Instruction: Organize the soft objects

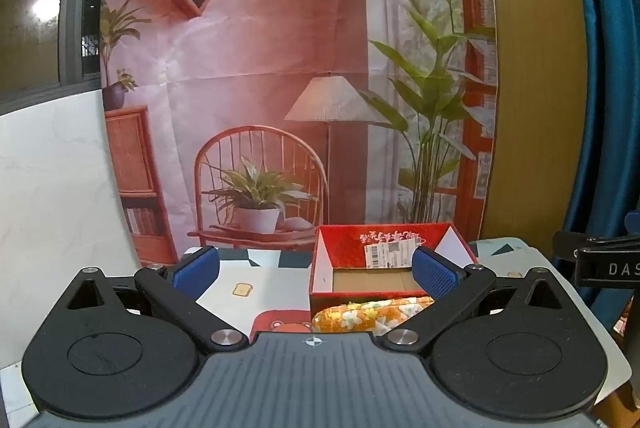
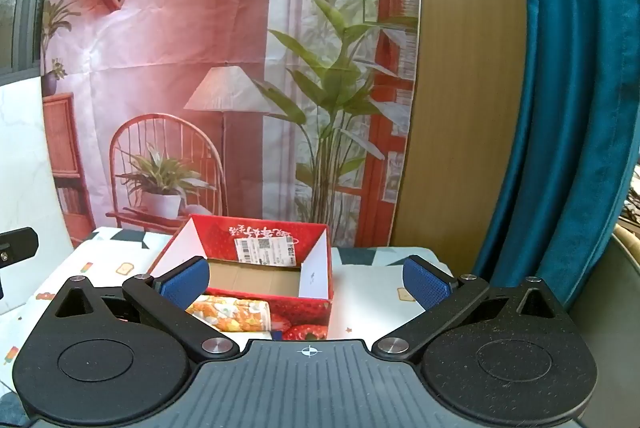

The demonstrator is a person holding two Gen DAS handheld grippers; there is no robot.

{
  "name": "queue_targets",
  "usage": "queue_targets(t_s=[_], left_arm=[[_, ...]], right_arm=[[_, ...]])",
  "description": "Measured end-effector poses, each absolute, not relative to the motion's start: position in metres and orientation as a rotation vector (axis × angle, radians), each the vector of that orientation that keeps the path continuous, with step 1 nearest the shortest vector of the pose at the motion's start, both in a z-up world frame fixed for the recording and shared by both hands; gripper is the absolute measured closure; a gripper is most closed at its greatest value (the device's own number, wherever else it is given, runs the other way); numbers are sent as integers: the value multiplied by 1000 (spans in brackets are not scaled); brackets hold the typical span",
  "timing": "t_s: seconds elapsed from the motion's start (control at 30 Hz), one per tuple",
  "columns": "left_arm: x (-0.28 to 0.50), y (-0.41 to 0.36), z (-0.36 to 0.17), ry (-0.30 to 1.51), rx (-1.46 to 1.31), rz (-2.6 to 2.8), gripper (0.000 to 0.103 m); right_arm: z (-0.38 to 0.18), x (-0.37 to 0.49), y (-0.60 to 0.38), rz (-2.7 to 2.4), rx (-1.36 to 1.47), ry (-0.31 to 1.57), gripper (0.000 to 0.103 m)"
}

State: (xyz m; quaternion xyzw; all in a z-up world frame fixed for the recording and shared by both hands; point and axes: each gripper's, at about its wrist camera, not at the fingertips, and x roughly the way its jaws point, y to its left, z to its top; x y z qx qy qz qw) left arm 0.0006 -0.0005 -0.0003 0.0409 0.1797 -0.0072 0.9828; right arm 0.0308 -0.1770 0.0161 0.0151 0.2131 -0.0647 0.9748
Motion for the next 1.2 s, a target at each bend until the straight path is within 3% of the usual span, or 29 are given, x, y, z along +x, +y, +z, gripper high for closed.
queue_targets(t_s=[1.2], left_arm=[[-1, -2, -2, 355, 85, -7, 0]], right_arm=[[13, 32, -180, -135, 31, 426, 0]])
